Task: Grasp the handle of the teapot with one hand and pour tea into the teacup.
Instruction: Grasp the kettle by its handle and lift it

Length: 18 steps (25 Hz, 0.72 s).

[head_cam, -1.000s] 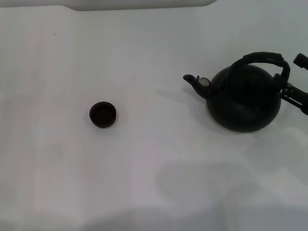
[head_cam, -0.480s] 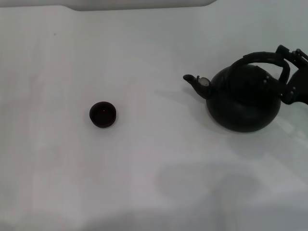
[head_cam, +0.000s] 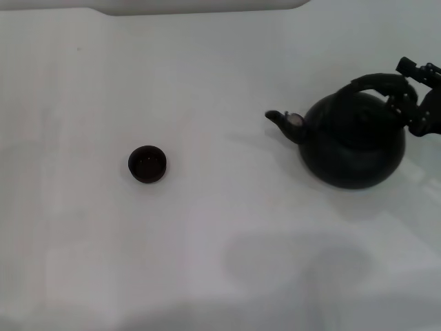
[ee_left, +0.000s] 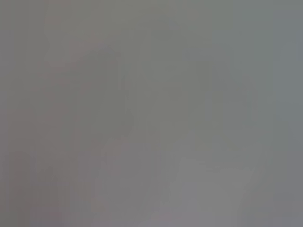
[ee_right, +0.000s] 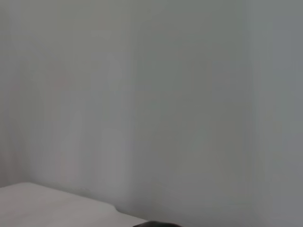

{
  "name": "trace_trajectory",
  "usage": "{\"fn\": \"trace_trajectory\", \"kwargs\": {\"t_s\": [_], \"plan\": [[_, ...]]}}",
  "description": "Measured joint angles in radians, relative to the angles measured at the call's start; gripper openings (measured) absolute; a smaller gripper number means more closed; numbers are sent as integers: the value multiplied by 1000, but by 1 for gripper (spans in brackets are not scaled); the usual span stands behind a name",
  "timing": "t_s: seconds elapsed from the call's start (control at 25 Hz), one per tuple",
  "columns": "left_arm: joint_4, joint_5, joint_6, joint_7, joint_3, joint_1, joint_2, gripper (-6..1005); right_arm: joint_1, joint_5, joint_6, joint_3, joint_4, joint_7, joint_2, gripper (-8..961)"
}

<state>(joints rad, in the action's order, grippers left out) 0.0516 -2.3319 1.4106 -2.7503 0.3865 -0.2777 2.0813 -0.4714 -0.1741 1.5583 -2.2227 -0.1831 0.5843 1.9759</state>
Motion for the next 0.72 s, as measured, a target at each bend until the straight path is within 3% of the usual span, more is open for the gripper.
{"fn": "trace_trajectory", "kwargs": {"t_s": [0.12, 0.24, 0.44, 0.72], "plan": [[-2, 0, -1, 0, 0, -3, -1, 892, 5, -11, 19, 0, -7, 1, -8, 636], [-2, 0, -5, 0, 0, -7, -1, 891, 10, -17, 31, 0, -6, 4, -14, 437], [-4, 0, -7, 0, 0, -10, -1, 891, 5, -18, 32, -1, -4, 2, -15, 430], [-4, 0, -7, 0, 0, -11, -1, 892, 9, -16, 54, -3, -2, 18, -25, 340]]}}
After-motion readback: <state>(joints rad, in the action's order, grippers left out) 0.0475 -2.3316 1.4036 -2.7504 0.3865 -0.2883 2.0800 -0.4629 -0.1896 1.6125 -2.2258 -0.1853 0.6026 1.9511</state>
